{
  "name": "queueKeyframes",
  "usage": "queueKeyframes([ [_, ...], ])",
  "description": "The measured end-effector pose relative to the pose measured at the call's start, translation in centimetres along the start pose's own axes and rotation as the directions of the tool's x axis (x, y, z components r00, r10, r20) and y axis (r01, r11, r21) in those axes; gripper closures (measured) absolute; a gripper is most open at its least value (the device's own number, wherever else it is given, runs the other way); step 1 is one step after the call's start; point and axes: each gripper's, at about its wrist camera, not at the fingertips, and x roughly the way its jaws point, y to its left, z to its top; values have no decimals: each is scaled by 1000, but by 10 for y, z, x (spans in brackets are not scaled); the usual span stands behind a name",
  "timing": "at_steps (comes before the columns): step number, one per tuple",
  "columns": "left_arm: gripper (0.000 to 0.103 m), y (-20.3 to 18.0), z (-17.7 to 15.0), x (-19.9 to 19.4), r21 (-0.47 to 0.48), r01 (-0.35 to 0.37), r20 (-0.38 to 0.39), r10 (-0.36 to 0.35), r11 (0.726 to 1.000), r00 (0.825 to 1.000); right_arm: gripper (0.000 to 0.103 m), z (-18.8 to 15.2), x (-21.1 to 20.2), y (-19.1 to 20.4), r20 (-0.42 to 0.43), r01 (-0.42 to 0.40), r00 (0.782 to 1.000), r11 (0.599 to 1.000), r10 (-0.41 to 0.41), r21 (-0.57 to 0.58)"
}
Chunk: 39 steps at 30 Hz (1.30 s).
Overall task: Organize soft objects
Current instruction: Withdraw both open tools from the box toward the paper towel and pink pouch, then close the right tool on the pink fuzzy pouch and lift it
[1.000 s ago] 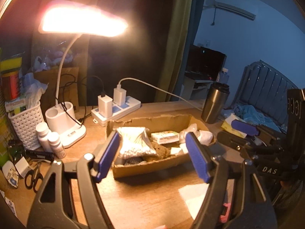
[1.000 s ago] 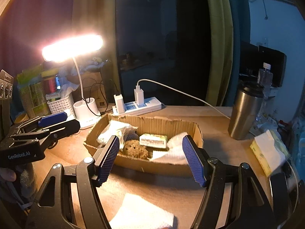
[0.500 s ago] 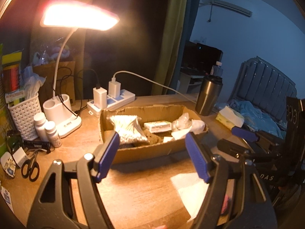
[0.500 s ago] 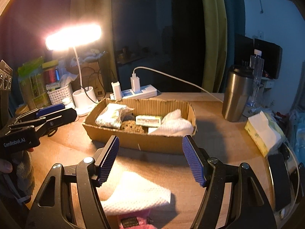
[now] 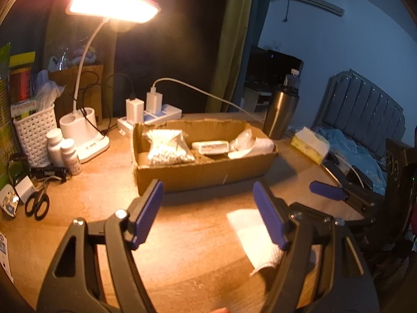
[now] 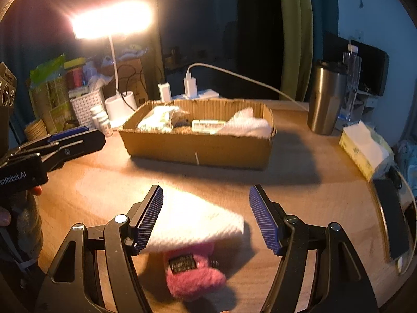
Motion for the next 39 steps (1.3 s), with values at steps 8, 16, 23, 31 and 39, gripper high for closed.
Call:
queueKeyframes([
  [8, 30, -12, -13, 0, 14, 1, -27, 0, 1000, 1000, 31, -25, -1, 0, -38, -17, 999, 1000, 17, 7],
  [16, 30, -21, -28, 6, 24, 4, -80, -2, 1000, 997, 31, -41, 3, 2, -93, -55, 994, 998, 53, -20],
  [23, 30, -27, -33, 11, 30, -5, -108, 8, 1000, 994, 31, -51, 14, 5, -137, -62, 989, 997, 54, -49],
  [31, 30, -45, -34, 23, 70, 16, -142, -6, 997, 990, 57, -54, 7, -15, -126, -84, 989, 996, 81, -14],
  [39, 30, -75, -34, 39, 128, 42, -173, -20, 991, 985, 57, -53, -9, -33, -70, -29, 997, 999, 28, -26],
])
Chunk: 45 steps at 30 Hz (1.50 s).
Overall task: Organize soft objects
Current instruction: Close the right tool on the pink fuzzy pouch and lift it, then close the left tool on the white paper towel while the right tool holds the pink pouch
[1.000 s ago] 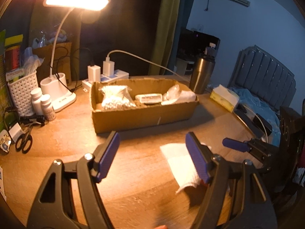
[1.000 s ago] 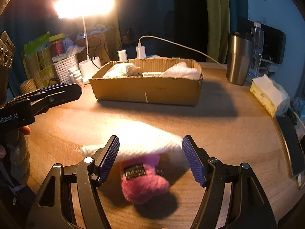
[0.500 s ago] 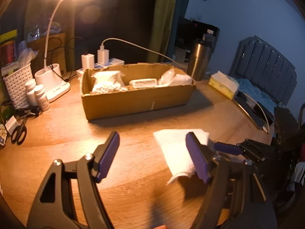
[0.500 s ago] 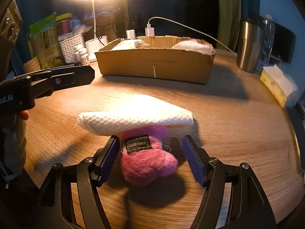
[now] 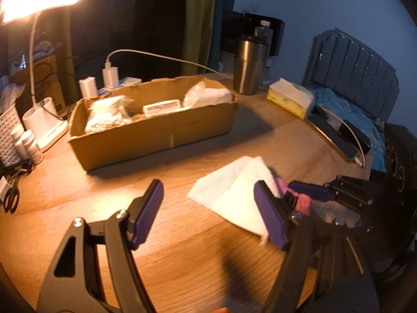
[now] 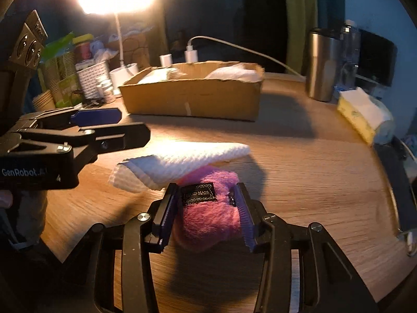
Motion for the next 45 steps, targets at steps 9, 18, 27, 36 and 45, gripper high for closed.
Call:
queueKeyframes([
  [9, 30, -32, 11, 22, 32, 55, -44, -53, 998, 998, 57, -5, -6, -32, 29, 82, 996, 995, -84, 53],
  [18, 30, -60, 23, 59, 39, 118, -108, -114, 992, 988, 57, -9, -13, -64, 45, 151, 987, 984, -155, 91],
  [27, 30, -81, 22, 97, 97, 131, -205, -109, 987, 973, 57, -14, -14, -92, 31, 187, 981, 972, -193, 143],
  [36, 59, -90, 14, 106, 189, 116, -228, -71, 975, 971, 57, -11, -16, -106, 38, 169, 983, 967, -180, 192],
  [45, 88, -81, 15, 92, 163, 145, -215, -109, 976, 971, 57, 2, -22, -96, 64, 136, 987, 972, -151, 190],
])
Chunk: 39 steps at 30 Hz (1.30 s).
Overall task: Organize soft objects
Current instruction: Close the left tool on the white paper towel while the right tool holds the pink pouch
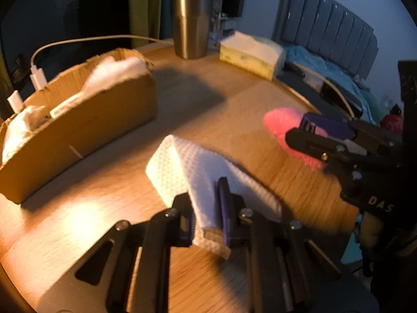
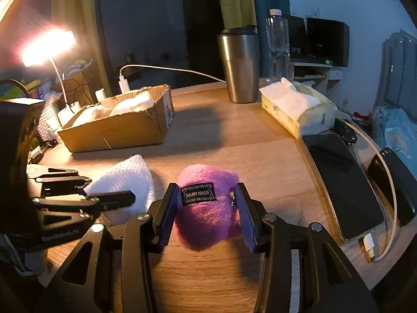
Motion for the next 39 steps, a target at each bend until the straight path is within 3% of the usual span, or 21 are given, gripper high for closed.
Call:
queueKeyframes([
  [11, 90, 36, -1, -62, -75, -10, 134, 20, 997, 991, 57, 23, -5, 35, 29, -43, 999, 998, 44, -54],
  [17, 90, 63, -2, -98, -118, -29, 211, 54, 993, 976, 57, 37, -6, 56, 48, -53, 997, 993, 58, -101],
  [22, 87, 74, -3, -100, -129, -1, 222, 30, 992, 974, 57, 41, -6, 62, 53, -43, 997, 994, 49, -105],
  [25, 71, 68, -5, -79, -110, 25, 170, -6, 994, 985, 57, 38, -4, 62, 43, -38, 998, 994, 43, -101],
  [27, 42, 64, -6, -62, -109, 28, 136, -13, 994, 991, 57, 36, -4, 58, 38, -35, 999, 995, 38, -93],
  [28, 37, 61, -7, -53, -101, 30, 115, -18, 994, 993, 57, 36, -3, 56, 35, -33, 999, 995, 36, -90],
  [32, 35, 49, -10, -31, -58, 13, 63, -10, 998, 998, 57, 33, -4, 43, 32, -23, 999, 997, 26, -68],
  [37, 33, 38, -13, -11, 6, -113, -1, 113, 994, 994, 57, 31, -2, 31, 32, -28, 999, 999, 29, -38],
  [39, 27, 37, -16, -5, 21, -123, -20, 123, 992, 992, 57, 31, -1, 28, 31, -35, 999, 999, 35, -29],
])
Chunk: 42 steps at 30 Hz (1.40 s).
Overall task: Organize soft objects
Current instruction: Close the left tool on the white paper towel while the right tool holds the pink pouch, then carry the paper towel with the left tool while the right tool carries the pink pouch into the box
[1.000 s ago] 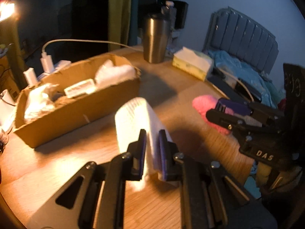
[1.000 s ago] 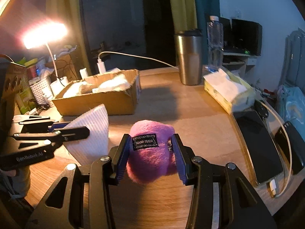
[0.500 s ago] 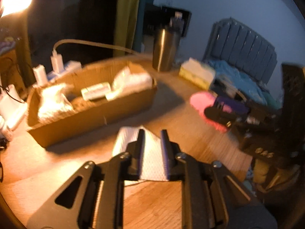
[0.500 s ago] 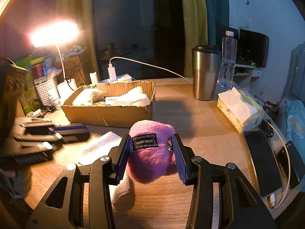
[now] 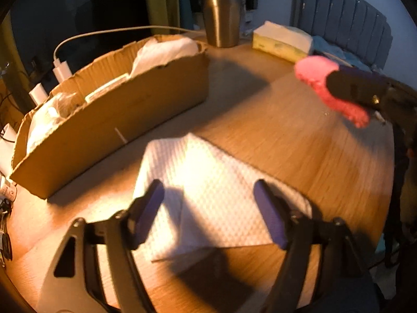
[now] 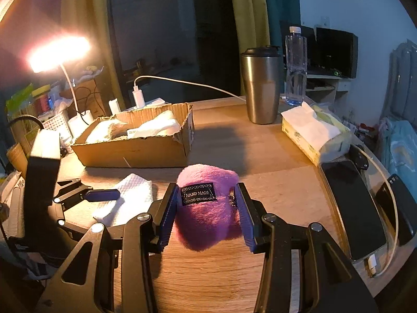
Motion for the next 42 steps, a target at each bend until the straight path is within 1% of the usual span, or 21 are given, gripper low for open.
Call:
queueKeyframes([
  [2, 26, 2, -1, 0, -8, -11, 5, 11, 1000, 1000, 57, 0, 1, -1, -1, -6, 1000, 1000, 6, 4],
  [4, 30, 9, -3, 2, -41, 20, 7, -20, 999, 1000, 57, 0, 0, 0, 1, -11, 1000, 1000, 11, 4],
  [5, 47, 9, -3, 2, -43, 25, 8, -24, 999, 1000, 57, 1, -1, 1, 4, -14, 1000, 1000, 14, 2],
  [6, 71, 8, -3, 0, -36, 25, 9, -25, 999, 1000, 57, 2, -2, 2, 6, -15, 1000, 1000, 15, -2],
  [8, 87, 5, -5, -3, -24, 48, 25, -47, 999, 999, 57, 5, -5, 3, 16, -16, 1000, 1000, 16, -8],
  [9, 92, 2, -5, -5, -12, 60, 26, -60, 998, 998, 57, 6, -6, 4, 20, -16, 1000, 1000, 16, -9],
  [10, 94, -2, -6, -6, -3, 69, 24, -69, 998, 997, 57, 8, -8, 5, 25, -16, 1000, 1000, 17, -13],
  [11, 96, -5, -6, -6, 2, 72, 23, -72, 997, 997, 57, 10, -10, 7, 31, -16, 999, 1000, 16, -18],
  [13, 97, -5, -6, -9, -10, 101, 23, -101, 995, 995, 57, 14, -14, 11, 42, -14, 999, 1000, 15, -27],
  [15, 97, -1, -4, -16, -28, 122, 42, -121, 992, 992, 57, 18, -17, 15, 51, -15, 999, 999, 17, -38],
  [19, 97, 12, -2, -46, -55, 145, 106, -139, 988, 985, 57, 27, -21, 27, 67, -19, 998, 998, 23, -58],
  [24, 97, 35, 4, -85, -98, 140, 210, -117, 985, 971, 57, 38, -22, 39, 75, -36, 996, 997, 41, -76],
  [26, 97, 48, 9, -106, -129, 134, 273, -95, 983, 957, 57, 43, -22, 43, 78, -41, 996, 996, 47, -78],
  [29, 97, 64, 15, -128, -154, 125, 333, -67, 980, 940, 57, 54, -25, 49, 91, -54, 994, 995, 61, -81],
  [31, 97, 75, 19, -143, -175, 117, 371, -45, 978, 928, 57, 62, -27, 52, 97, -81, 991, 994, 88, -71],
  [32, 97, 79, 21, -147, -183, 118, 381, -41, 976, 924, 57, 68, -29, 54, 104, -95, 989, 993, 101, -66],
  [37, 97, 97, 34, -170, -200, 118, 434, -20, 973, 901, 57, 94, -37, 68, 143, -103, 983, 990, 116, -95],
  [42, 97, 110, 46, -184, -217, 106, 469, 9, 970, 883, 57, 119, -39, 79, 175, -110, 976, 986, 132, -129],
])
